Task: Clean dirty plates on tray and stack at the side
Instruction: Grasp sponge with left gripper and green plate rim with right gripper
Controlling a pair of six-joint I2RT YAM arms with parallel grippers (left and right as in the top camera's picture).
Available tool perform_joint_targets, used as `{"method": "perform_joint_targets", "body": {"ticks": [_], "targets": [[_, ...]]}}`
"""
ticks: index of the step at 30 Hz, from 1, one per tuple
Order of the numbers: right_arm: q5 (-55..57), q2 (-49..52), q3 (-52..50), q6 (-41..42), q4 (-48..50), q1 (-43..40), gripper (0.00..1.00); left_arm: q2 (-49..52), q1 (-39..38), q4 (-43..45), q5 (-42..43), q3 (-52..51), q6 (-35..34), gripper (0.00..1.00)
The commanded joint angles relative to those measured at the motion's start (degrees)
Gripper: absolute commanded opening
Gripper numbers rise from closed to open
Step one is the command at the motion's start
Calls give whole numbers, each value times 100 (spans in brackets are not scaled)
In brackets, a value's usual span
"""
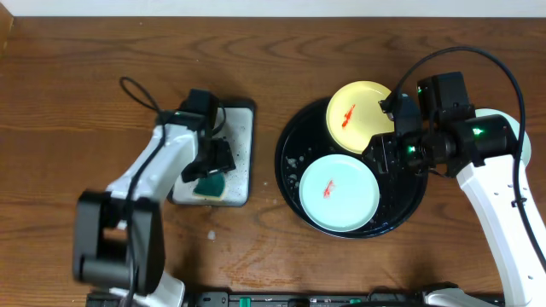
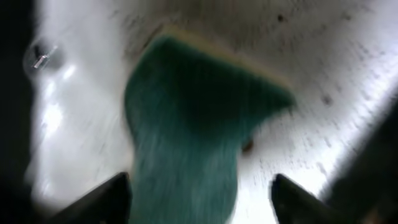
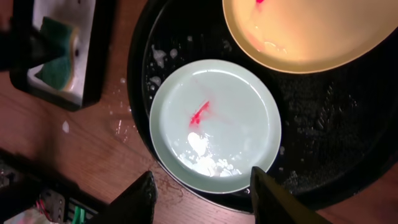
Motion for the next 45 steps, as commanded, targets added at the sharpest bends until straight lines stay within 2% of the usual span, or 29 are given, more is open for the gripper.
{"method": "perform_joint_targets", "body": {"ticks": [1, 3, 4, 6, 7, 8, 13, 14, 17, 18, 21, 27, 28, 31, 34, 35, 39, 45], "targets": [[-83, -39, 57, -57, -61, 22, 46, 417, 20, 205, -129, -2, 232, 55], [-83, -39, 57, -57, -136, 22, 46, 616, 20, 293, -133, -2, 229, 40], [-83, -39, 57, -57, -157, 22, 46, 697, 20, 323, -133, -2, 229, 37], [-83, -39, 57, -59, -205, 22, 45, 776, 20, 328, -131, -2, 232, 23], [-81, -39, 57, -59, -216, 22, 45, 780, 20, 326, -129, -2, 232, 9], [-81, -39, 57, -59, -223, 22, 44, 761, 20, 310, -129, 9, 232, 7], [103, -39, 57, 79, -278, 22, 41, 483, 20, -210, -127, 396, 232, 7], [188, -39, 55, 168, -313, 20, 41, 398, 20, -328, -127, 479, 229, 13], [551, -39, 50, 317, -487, 15, 41, 157, 20, -581, -101, 597, 229, 52], [717, -39, 50, 400, -555, 11, 42, 81, 20, -651, -61, 595, 232, 56], [855, -39, 20, 592, -616, -9, 42, 13, 20, -837, -66, 570, 232, 60], [1038, -39, -496, 621, -584, -35, 45, 168, 20, -374, -129, 46, 205, 60], [1036, -39, -647, 638, -511, -50, 45, 205, 20, -216, -120, -85, 181, 56], [1036, -39, -1189, 743, -109, -142, 45, 326, 20, 234, -37, -437, 142, 40], [1029, -39, -1620, 874, 258, -330, 43, 361, 20, 350, -44, -514, 146, 19], [994, -39, -1725, 890, 341, -426, 43, 354, 20, 345, -44, -492, 149, 8], [750, -39, -1965, 800, 640, -796, 39, 348, 22, 74, -44, -216, 149, 8], [-533, -28, -2566, 216, 1491, -990, 38, 339, 20, -905, -37, 675, 149, 7]]}}
